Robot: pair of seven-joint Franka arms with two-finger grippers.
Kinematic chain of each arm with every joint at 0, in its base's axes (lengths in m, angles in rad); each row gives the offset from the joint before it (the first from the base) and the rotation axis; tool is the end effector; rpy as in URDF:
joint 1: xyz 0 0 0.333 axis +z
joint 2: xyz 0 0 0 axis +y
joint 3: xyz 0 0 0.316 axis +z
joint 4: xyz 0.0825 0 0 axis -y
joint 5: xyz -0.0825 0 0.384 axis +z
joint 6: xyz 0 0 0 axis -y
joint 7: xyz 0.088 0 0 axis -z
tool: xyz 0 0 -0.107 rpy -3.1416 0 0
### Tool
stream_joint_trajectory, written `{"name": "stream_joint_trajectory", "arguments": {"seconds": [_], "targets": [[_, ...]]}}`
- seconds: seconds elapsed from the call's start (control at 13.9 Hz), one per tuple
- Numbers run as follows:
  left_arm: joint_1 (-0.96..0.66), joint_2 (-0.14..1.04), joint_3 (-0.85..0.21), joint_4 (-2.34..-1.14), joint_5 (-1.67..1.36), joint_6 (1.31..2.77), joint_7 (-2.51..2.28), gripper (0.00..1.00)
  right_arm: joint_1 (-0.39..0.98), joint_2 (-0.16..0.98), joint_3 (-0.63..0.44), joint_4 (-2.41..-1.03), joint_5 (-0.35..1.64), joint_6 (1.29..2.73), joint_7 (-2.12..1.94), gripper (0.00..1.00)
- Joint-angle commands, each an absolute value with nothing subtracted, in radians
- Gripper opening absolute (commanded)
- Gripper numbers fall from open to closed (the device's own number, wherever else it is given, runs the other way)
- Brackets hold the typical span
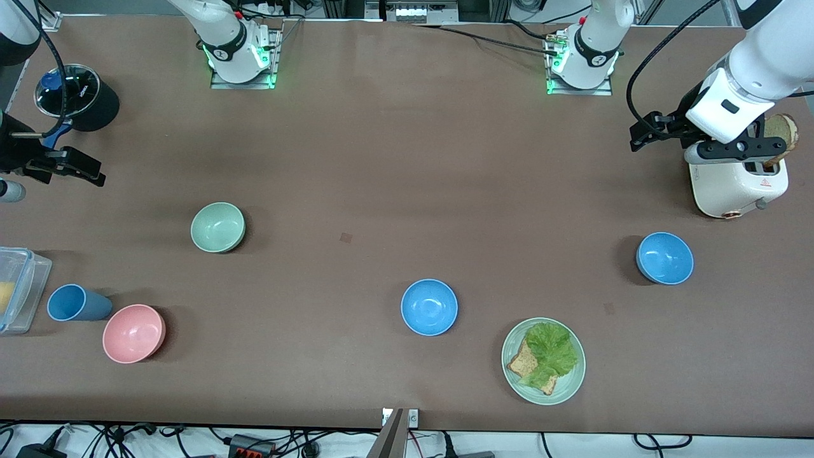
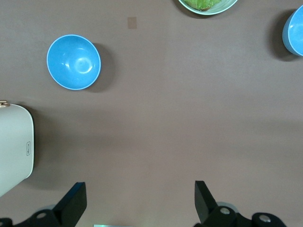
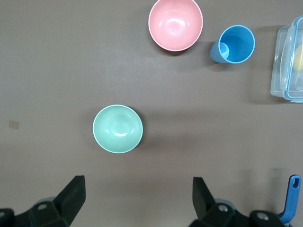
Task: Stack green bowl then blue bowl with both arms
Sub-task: 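Reach the right gripper down to the pale green bowl and grasp it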
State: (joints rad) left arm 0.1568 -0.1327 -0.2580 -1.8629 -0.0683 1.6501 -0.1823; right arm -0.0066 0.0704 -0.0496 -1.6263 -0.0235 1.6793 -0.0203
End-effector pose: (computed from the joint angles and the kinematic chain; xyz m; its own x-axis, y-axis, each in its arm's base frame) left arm 0.5084 -0.0651 0.5616 0.9918 0.0917 -0.0890 0.0936 -0.9954 0.0178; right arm 0.5810 -0.0341 0.5676 0.9993 -0.0333 -0.0179 -0.0328 -0.9991 0.0264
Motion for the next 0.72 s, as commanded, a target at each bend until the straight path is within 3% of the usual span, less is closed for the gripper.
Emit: {"name": "stream_joint_trajectory", "arguments": {"seconds": [0.0,0.43,0.65], "targets": [[0.166,-0.121,-0.255,-1.842,-0.094,1.644,-0.160,1.00,-0.021,0.058,-0.032,-1.657,-0.038,1.693,-0.025,1.00],[0.169,-0.117,-0.255,-1.842,-0.095,1.644,-0.158,1.00,-0.018,0.236,-0.032,-1.664,-0.049,1.715,-0.015,1.00],[0.169,-0.117,-0.253,-1.842,-0.095,1.644,-0.158,1.00,-0.018,0.313,-0.031,-1.735,-0.041,1.831,-0.014,1.00]]}}
